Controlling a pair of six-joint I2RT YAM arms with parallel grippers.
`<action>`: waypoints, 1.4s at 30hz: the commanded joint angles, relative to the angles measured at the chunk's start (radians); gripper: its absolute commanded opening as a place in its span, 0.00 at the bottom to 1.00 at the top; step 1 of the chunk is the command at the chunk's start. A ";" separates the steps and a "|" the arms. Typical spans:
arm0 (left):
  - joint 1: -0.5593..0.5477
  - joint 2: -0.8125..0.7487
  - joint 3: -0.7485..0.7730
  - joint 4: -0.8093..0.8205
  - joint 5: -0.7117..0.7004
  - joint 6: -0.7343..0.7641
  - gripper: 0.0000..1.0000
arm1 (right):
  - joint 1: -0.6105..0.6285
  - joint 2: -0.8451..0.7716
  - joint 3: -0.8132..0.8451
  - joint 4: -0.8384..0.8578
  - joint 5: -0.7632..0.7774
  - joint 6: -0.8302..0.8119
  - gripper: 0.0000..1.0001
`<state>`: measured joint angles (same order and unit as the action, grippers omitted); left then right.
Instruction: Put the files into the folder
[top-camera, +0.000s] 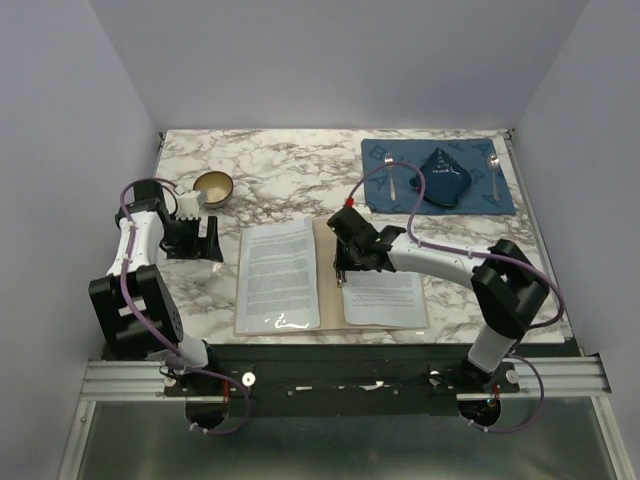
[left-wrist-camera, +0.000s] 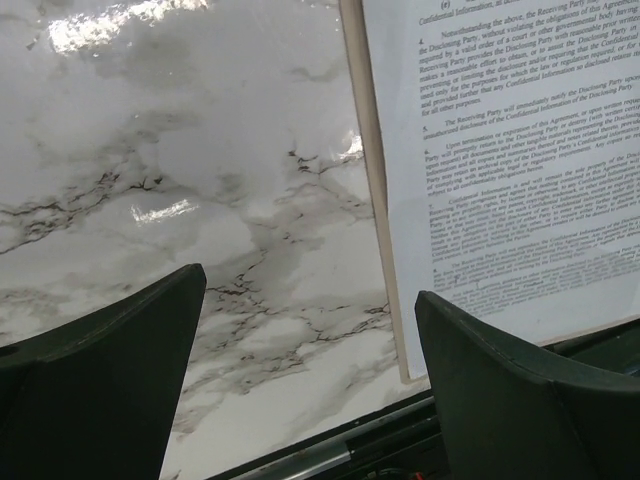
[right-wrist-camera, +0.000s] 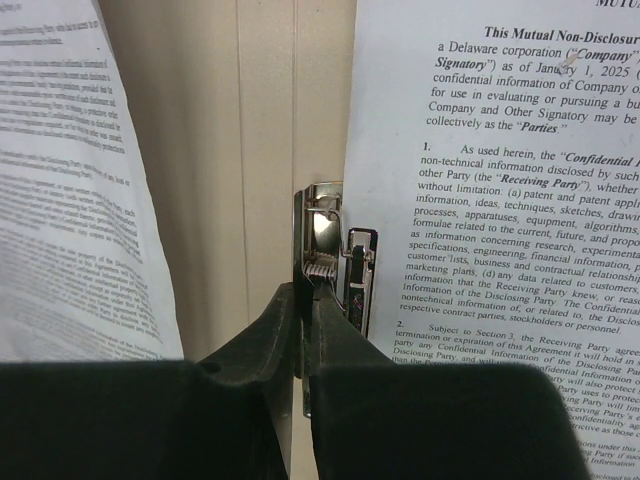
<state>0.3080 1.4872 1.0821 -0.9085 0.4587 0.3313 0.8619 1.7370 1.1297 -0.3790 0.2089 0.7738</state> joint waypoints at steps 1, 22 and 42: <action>0.008 0.045 0.042 -0.024 0.136 0.032 0.99 | -0.001 -0.088 -0.036 0.146 -0.080 0.050 0.01; 0.039 0.182 0.073 -0.049 0.373 0.075 0.99 | -0.070 -0.185 -0.130 0.310 -0.263 0.159 0.01; 0.037 0.134 0.081 -0.086 0.446 0.023 0.99 | -0.080 -0.085 -0.128 0.368 -0.260 0.186 0.01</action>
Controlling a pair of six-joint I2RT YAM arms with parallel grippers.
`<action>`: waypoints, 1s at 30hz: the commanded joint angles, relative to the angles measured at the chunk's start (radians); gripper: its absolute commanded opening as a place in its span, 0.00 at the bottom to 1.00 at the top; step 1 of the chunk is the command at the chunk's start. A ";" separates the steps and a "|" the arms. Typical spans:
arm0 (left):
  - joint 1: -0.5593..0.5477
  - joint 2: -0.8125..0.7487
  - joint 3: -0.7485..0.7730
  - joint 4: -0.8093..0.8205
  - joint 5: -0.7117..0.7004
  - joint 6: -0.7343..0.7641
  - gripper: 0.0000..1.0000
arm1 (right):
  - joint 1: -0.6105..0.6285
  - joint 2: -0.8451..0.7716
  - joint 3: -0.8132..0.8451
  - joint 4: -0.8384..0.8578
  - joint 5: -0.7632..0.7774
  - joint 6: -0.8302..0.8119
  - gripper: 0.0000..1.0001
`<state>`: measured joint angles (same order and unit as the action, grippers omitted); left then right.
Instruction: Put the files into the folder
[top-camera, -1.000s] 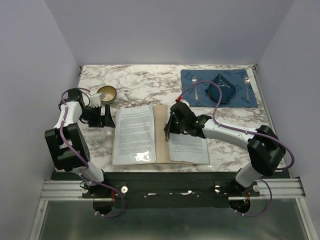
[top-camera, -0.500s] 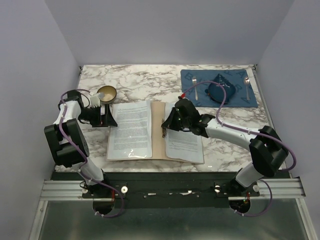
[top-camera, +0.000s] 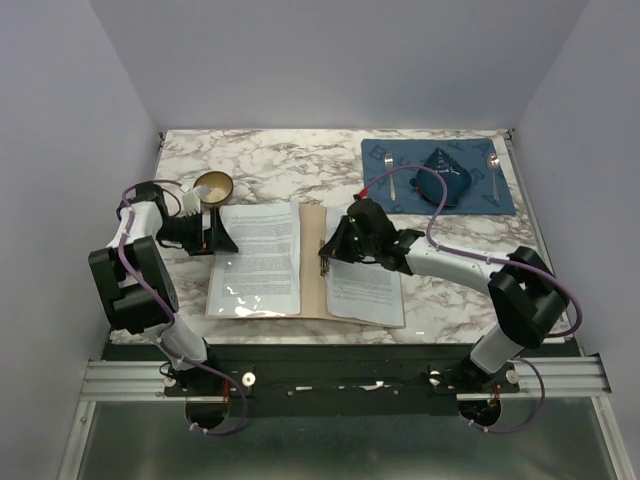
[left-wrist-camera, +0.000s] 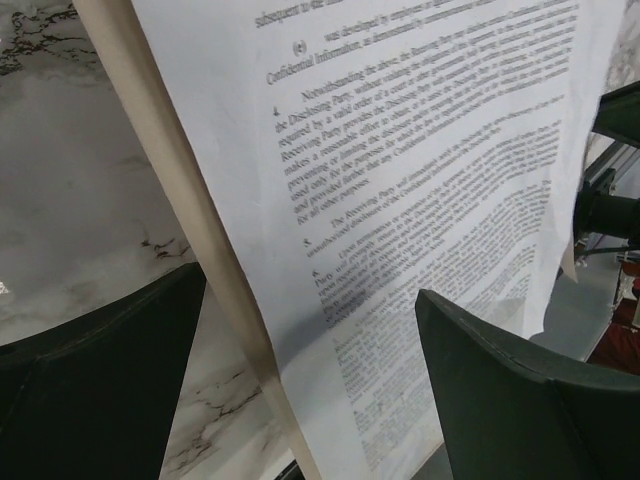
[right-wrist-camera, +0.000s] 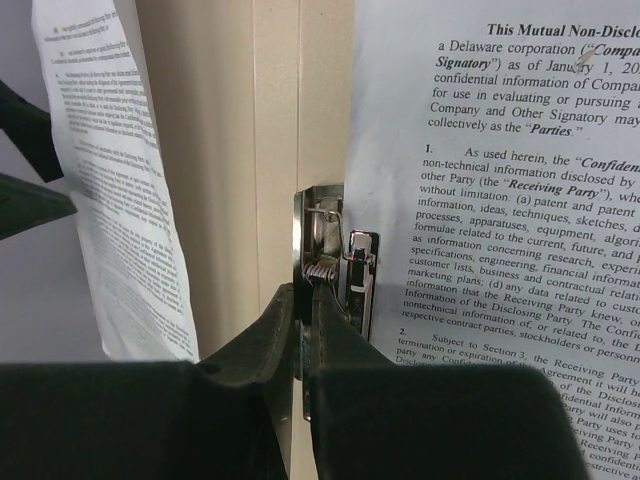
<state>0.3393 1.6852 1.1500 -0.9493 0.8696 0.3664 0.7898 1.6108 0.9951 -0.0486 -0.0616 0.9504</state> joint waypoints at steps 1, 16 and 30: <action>0.007 -0.074 0.019 -0.045 0.034 -0.021 0.97 | -0.008 0.052 0.010 0.035 0.020 0.002 0.01; -0.059 -0.119 0.065 -0.048 0.058 -0.106 0.96 | 0.006 0.263 0.099 0.039 0.002 -0.013 0.01; -0.221 -0.216 0.215 -0.043 0.143 -0.291 0.97 | 0.012 0.440 0.175 0.039 -0.081 -0.024 0.14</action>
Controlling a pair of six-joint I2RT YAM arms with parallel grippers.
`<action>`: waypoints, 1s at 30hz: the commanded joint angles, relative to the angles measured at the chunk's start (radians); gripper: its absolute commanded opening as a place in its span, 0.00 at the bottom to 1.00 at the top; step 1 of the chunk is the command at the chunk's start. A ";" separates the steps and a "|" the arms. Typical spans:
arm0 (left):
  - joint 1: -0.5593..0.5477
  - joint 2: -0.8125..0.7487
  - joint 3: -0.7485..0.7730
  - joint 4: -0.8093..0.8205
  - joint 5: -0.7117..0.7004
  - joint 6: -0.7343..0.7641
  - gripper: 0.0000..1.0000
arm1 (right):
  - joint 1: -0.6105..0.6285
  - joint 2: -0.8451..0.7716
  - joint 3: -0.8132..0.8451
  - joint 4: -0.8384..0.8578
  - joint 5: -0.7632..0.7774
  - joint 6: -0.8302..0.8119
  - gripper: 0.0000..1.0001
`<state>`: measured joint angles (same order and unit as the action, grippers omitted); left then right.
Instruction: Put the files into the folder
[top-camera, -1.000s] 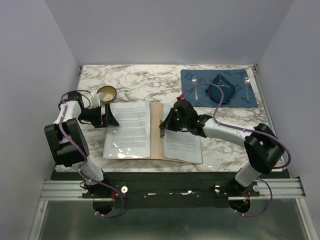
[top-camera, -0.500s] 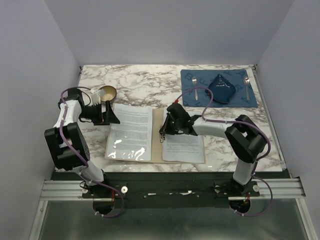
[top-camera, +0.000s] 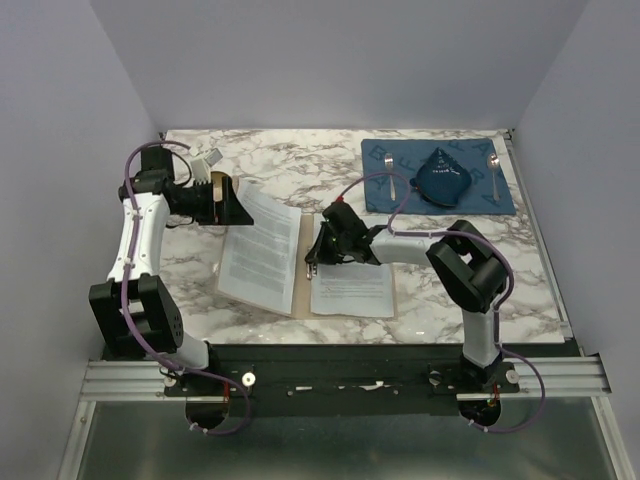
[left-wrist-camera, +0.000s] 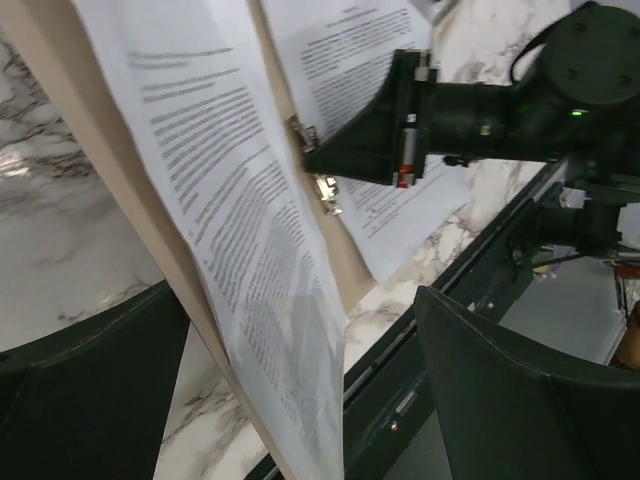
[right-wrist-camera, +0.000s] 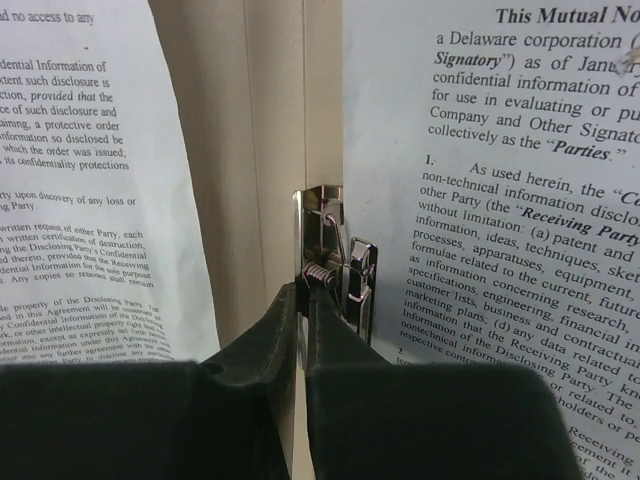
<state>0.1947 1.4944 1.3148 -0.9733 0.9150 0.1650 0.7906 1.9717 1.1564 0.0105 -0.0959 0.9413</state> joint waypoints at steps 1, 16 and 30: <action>-0.090 -0.023 0.069 -0.018 0.102 -0.097 0.97 | 0.015 0.087 0.025 -0.020 -0.063 -0.016 0.20; -0.287 0.062 0.245 0.011 0.120 -0.212 0.99 | -0.007 -0.013 0.077 -0.038 -0.153 -0.099 0.52; -0.511 0.164 0.333 0.044 0.021 -0.257 0.99 | -0.200 -0.335 -0.050 -0.202 -0.160 -0.200 0.40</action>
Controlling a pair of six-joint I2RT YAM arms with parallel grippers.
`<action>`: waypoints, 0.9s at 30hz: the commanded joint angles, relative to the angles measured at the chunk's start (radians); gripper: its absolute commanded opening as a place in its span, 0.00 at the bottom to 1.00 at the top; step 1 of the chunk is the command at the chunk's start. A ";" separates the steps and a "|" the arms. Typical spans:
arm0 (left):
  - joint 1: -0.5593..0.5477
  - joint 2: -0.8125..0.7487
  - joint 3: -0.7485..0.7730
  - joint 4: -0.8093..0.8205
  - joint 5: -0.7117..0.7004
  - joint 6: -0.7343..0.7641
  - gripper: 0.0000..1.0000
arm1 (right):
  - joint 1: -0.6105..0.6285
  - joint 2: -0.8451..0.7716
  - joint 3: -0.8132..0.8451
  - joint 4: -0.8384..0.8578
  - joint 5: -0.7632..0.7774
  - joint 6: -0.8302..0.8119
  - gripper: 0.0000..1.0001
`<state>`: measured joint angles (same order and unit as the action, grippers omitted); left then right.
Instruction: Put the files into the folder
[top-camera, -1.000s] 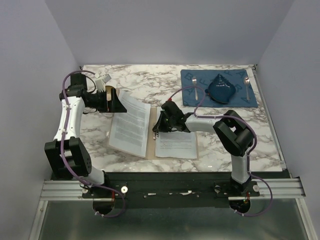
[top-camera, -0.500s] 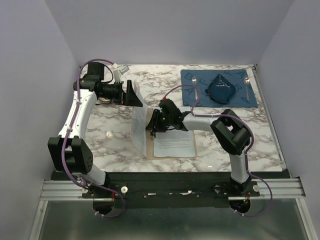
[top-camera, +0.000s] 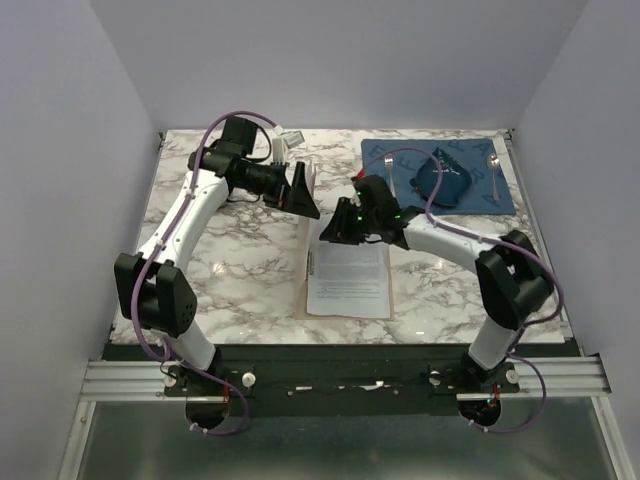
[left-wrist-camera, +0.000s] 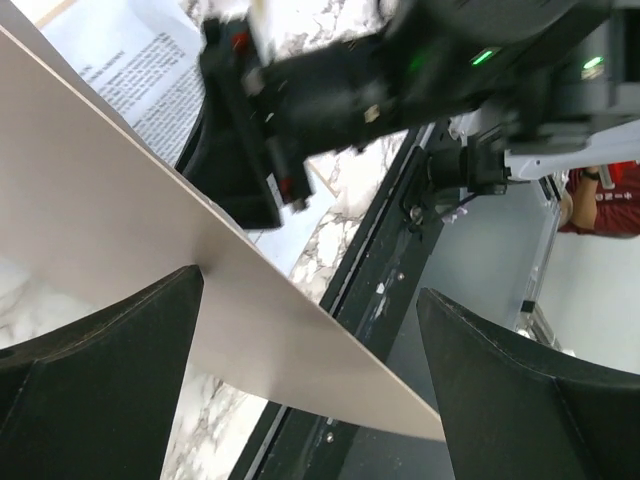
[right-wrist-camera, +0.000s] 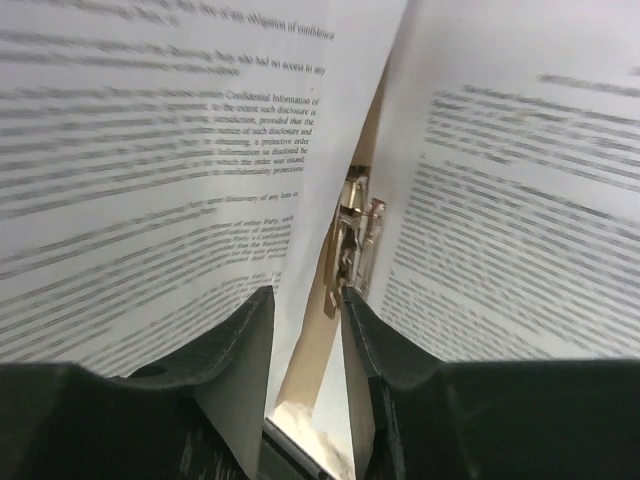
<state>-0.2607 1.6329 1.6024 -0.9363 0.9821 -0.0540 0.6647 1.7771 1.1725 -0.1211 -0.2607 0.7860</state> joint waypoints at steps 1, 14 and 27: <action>-0.080 0.034 0.056 0.010 -0.057 -0.041 0.99 | -0.094 -0.181 -0.080 -0.084 0.041 -0.062 0.38; -0.328 0.203 0.175 0.038 -0.217 -0.029 0.99 | -0.281 -0.446 -0.244 -0.336 0.324 -0.128 0.42; -0.247 0.052 0.117 0.005 -0.378 0.097 0.99 | -0.281 -0.394 -0.251 -0.367 0.429 -0.169 0.43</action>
<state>-0.5587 1.7897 1.7416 -0.9226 0.6926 -0.0101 0.3885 1.3464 0.9062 -0.4530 0.0994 0.6472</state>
